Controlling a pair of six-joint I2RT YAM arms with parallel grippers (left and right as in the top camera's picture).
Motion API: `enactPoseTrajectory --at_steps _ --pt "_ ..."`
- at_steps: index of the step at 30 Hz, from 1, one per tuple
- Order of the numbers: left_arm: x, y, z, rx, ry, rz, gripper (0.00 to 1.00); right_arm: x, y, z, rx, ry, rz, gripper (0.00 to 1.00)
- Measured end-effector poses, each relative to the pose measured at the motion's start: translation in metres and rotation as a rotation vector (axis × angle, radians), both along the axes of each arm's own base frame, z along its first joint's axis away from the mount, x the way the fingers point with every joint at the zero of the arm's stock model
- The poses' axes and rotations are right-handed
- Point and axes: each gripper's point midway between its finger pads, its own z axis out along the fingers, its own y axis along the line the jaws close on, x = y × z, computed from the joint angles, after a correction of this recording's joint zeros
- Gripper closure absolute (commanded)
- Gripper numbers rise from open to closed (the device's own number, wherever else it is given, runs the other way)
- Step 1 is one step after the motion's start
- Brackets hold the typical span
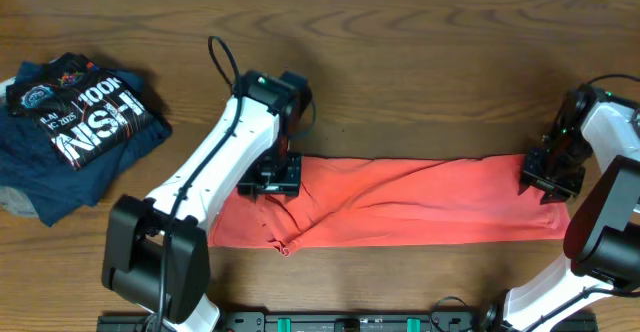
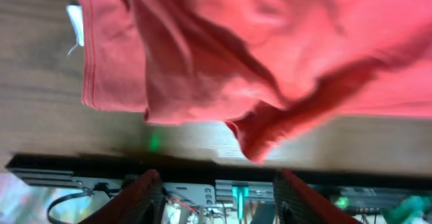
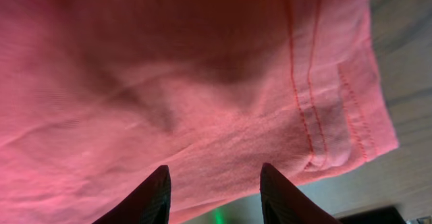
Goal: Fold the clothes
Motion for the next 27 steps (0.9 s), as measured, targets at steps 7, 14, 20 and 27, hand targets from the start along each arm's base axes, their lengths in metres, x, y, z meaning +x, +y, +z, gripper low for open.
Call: enactPoseTrajectory --at_steps 7,14,20,27 --pt "0.0 0.017 -0.041 0.068 -0.043 0.053 0.43 0.001 0.0 -0.001 -0.001 -0.005 -0.001 0.57" --pt "-0.007 0.026 -0.057 0.105 -0.044 0.057 0.94 0.001 0.0 -0.001 -0.001 -0.005 0.0 0.57" --pt "-0.042 -0.004 -0.046 -0.083 0.147 0.076 0.94 0.001 0.0 -0.001 -0.001 -0.005 -0.001 0.57" --pt "-0.051 -0.056 -0.029 -0.401 0.244 0.12 0.64 0.001 0.0 -0.001 -0.002 -0.006 0.0 0.57"
